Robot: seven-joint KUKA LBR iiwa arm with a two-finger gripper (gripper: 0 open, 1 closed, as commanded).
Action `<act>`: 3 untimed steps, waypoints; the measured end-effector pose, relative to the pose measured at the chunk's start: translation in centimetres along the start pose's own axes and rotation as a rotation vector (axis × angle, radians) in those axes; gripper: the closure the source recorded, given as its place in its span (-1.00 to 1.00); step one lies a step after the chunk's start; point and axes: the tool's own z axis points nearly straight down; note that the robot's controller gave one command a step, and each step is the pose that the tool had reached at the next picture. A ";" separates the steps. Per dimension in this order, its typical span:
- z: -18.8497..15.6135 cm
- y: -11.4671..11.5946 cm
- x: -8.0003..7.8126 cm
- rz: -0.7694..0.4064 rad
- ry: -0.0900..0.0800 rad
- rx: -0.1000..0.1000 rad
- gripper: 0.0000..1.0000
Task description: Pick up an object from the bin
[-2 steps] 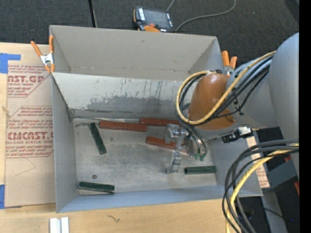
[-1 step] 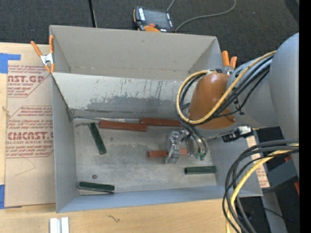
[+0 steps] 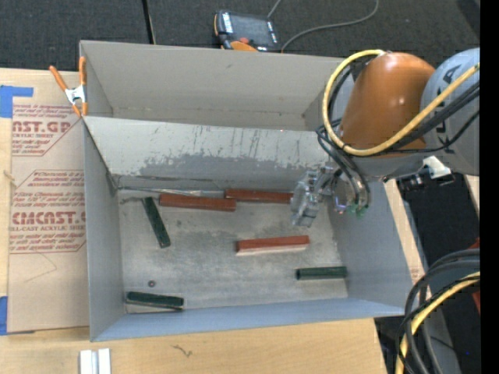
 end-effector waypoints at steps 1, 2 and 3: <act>0.5 0.0 0.2 -0.001 0.008 0.001 -1.00; 14.9 0.4 6.7 0.191 0.004 0.002 -1.00; 14.7 -5.3 4.7 0.332 0.008 0.005 -1.00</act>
Offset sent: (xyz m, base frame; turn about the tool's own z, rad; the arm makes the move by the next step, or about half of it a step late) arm 0.0000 0.0000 0.0000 0.0000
